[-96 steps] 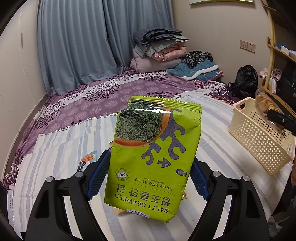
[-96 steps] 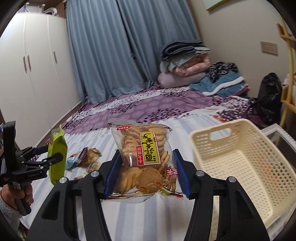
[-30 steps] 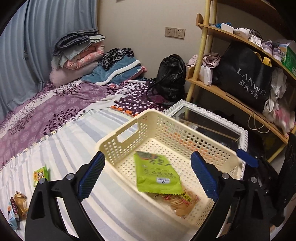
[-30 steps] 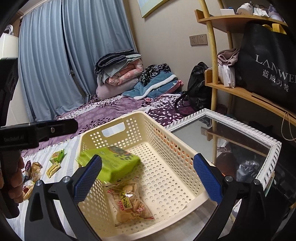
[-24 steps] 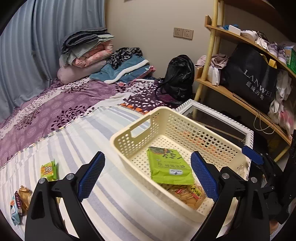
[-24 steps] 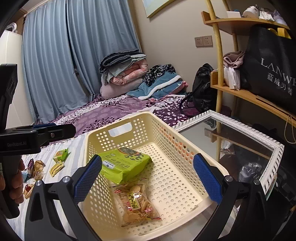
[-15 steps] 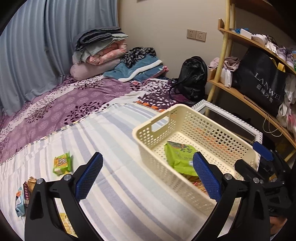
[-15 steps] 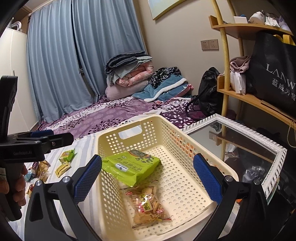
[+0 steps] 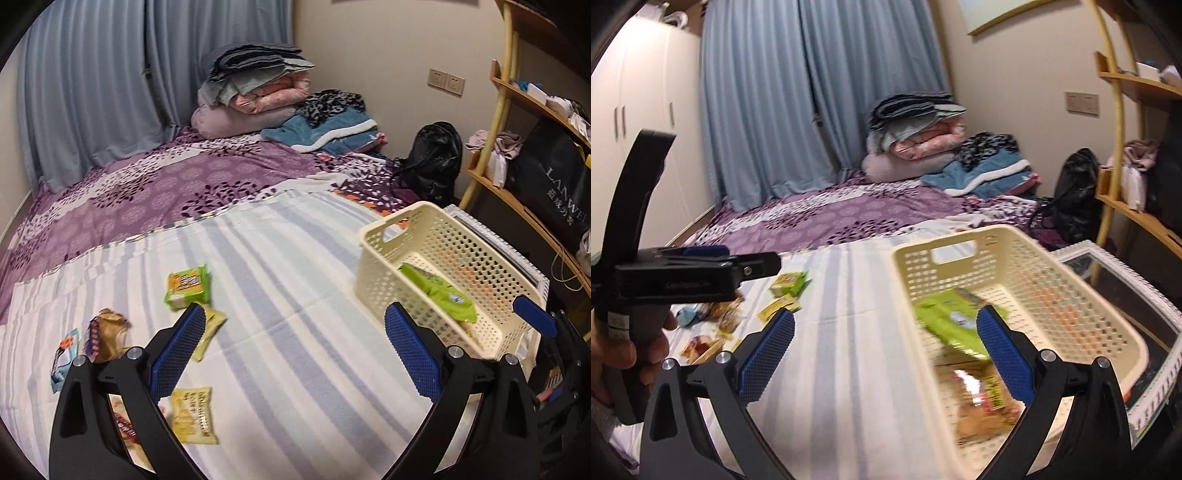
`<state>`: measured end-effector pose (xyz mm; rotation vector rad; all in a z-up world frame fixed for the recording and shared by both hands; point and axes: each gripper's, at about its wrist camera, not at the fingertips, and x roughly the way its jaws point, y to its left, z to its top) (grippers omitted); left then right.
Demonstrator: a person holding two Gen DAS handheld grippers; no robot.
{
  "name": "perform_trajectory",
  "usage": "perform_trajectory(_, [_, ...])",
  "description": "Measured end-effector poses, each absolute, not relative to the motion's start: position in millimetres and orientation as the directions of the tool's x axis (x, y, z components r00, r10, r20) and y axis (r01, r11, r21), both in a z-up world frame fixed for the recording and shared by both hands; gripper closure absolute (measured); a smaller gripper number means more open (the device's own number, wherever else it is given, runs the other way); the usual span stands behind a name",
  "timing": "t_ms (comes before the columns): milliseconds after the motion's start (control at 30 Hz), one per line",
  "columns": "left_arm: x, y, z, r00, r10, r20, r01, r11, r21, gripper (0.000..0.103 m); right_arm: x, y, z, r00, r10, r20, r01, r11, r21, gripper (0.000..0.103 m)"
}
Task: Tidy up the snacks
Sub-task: 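Grasp the orange waffle bag with the left gripper while the right returns to the snacks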
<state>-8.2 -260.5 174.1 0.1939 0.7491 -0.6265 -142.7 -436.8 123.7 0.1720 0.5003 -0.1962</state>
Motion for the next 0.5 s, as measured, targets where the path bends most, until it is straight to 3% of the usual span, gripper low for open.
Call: perform_trajectory(500, [24.3,-141.8,132.2,0.575,-0.313,-0.756,0.414,0.908,-0.061,0.003,-104.5,-357.5,87.1,0.773,0.063,-0.631,0.043,0.988,0.151,0.005])
